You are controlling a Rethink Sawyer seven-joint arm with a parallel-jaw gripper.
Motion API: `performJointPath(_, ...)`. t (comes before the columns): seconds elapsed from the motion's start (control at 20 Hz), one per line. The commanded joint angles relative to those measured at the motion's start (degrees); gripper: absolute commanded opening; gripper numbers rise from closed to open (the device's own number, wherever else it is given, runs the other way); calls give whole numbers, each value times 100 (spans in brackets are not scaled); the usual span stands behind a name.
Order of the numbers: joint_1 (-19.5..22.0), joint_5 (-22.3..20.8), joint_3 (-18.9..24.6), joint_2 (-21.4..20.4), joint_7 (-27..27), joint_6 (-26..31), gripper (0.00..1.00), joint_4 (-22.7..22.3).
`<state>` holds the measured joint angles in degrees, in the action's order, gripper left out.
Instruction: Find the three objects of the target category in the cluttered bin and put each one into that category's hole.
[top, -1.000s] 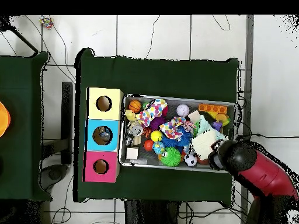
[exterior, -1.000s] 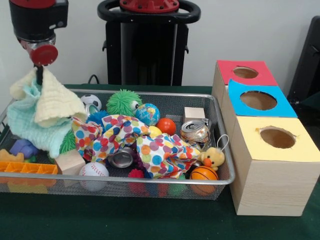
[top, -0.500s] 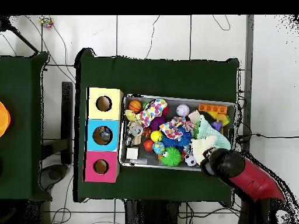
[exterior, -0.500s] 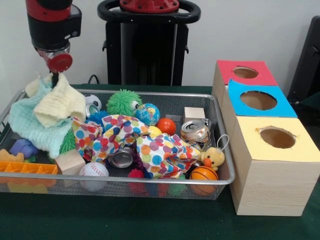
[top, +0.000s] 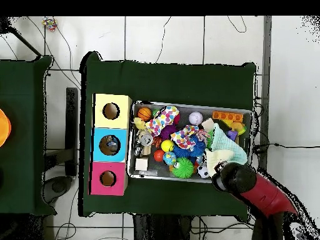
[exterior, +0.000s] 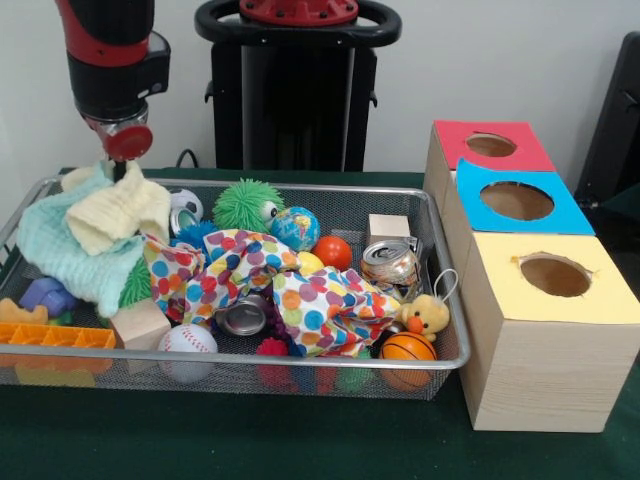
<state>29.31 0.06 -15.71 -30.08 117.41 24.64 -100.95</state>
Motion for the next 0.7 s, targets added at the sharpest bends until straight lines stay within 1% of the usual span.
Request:
performJointPath(0.05,74,153,644,542,547,-49,0,339)
performJointPath(0.2,41,93,632,594,389,212,0,603)
performJointPath(0.35,56,-61,675,556,182,63,0,694)
performJointPath(0.4,74,-88,697,536,137,71,100,692)
performJointPath(0.6,149,-202,795,458,-96,107,100,693)
performJointPath(0.7,142,-204,808,431,-145,246,100,763)
